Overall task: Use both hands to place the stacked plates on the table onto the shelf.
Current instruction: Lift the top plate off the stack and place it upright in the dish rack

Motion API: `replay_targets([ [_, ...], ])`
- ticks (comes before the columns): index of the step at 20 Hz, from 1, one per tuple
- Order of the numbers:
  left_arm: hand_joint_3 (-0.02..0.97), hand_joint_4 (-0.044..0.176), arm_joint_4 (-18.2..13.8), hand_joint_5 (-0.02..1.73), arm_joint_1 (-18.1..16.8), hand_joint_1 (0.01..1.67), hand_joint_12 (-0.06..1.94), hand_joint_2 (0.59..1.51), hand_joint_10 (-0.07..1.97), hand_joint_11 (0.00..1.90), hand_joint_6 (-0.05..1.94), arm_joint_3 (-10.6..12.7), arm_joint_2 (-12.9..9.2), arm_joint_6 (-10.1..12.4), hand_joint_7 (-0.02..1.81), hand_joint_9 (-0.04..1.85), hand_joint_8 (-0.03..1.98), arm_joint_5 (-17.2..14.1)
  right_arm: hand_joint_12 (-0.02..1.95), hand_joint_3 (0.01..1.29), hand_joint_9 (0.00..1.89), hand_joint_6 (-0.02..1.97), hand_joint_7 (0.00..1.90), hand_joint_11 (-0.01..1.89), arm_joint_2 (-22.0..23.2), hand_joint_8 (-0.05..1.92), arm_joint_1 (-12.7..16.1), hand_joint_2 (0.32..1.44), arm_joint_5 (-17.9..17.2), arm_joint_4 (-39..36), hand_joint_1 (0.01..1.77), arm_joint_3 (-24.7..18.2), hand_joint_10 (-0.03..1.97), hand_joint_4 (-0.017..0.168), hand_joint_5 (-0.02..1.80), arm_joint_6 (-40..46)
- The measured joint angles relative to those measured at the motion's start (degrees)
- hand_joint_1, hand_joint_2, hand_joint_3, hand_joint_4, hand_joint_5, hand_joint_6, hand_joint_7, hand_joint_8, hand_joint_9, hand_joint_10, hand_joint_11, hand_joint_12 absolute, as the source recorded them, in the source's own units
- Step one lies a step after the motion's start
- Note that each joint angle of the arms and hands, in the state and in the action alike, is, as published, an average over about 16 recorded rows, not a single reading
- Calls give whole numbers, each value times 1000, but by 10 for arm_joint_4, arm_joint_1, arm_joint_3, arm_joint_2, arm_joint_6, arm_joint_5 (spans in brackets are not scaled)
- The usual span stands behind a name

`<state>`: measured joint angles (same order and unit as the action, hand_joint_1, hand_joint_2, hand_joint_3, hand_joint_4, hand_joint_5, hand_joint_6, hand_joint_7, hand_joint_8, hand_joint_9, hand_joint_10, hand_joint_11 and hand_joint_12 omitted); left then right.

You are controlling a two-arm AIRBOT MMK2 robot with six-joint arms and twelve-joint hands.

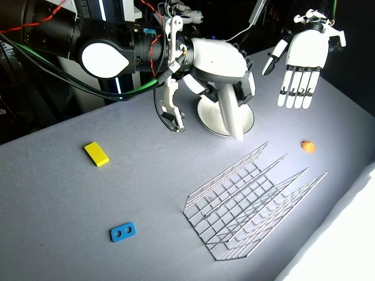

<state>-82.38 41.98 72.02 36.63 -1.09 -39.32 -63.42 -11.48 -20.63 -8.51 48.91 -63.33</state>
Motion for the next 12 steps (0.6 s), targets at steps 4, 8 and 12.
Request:
replay_targets([
  [4, 16, -1, -10, 59, 0, 22, 79, 1213, 6, 18, 16, 6, 1, -1, 56, 44, 20, -24, 1345, 10, 980, 1269, 900, 876, 12, 1172, 31, 1042, 11, 20, 1258, 0, 886, -2, 745, 21],
  [8, 15, -1, -24, 54, 0, 21, 72, 1213, 6, 22, 17, 10, 2, -2, 57, 43, 19, -61, 1342, 10, 977, 1264, 891, 880, 20, 1177, 63, 1042, 29, 55, 1258, 8, 902, -3, 746, 48],
  [12, 15, -1, -41, 53, 1, 21, 53, 1214, 5, 25, 17, 10, 4, -2, 53, 38, 19, -103, 1350, 9, 974, 1236, 891, 885, 23, 1165, 89, 1042, 49, 99, 1269, 24, 984, -6, 753, 73],
])
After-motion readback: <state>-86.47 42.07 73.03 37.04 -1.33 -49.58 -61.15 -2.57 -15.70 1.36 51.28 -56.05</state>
